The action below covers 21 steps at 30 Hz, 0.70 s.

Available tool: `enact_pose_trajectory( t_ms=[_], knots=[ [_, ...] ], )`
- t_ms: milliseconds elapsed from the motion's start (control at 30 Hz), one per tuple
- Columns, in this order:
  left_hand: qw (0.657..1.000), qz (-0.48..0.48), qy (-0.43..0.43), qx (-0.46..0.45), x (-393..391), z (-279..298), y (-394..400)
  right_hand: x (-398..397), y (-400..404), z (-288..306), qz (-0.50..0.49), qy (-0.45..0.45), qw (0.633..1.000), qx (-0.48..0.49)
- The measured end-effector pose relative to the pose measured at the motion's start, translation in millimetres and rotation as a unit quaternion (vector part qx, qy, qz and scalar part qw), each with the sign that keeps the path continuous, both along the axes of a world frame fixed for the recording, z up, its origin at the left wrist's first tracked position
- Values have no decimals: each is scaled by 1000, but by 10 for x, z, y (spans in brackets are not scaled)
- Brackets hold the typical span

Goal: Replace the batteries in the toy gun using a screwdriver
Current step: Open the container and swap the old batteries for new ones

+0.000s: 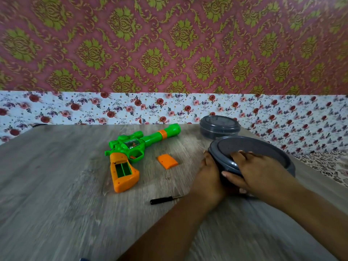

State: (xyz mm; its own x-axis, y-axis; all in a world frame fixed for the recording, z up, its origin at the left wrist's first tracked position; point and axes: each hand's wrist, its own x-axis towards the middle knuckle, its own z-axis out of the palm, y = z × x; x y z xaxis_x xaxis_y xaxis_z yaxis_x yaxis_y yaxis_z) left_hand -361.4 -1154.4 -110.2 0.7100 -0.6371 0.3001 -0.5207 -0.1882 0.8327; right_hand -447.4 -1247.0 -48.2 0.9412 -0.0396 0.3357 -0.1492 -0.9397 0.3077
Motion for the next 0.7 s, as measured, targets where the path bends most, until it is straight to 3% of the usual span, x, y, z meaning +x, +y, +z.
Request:
enact_pose_trajectory(
  t_ms=[433, 700],
  knots=[
    [999, -12, 27, 35, -18, 22, 6, 81, -117, 215, 55, 20, 997, -58],
    [1000, -4, 11, 18, -38, -1, 53, 240, -358, 714, 81, 12, 995, 56]
  ],
)
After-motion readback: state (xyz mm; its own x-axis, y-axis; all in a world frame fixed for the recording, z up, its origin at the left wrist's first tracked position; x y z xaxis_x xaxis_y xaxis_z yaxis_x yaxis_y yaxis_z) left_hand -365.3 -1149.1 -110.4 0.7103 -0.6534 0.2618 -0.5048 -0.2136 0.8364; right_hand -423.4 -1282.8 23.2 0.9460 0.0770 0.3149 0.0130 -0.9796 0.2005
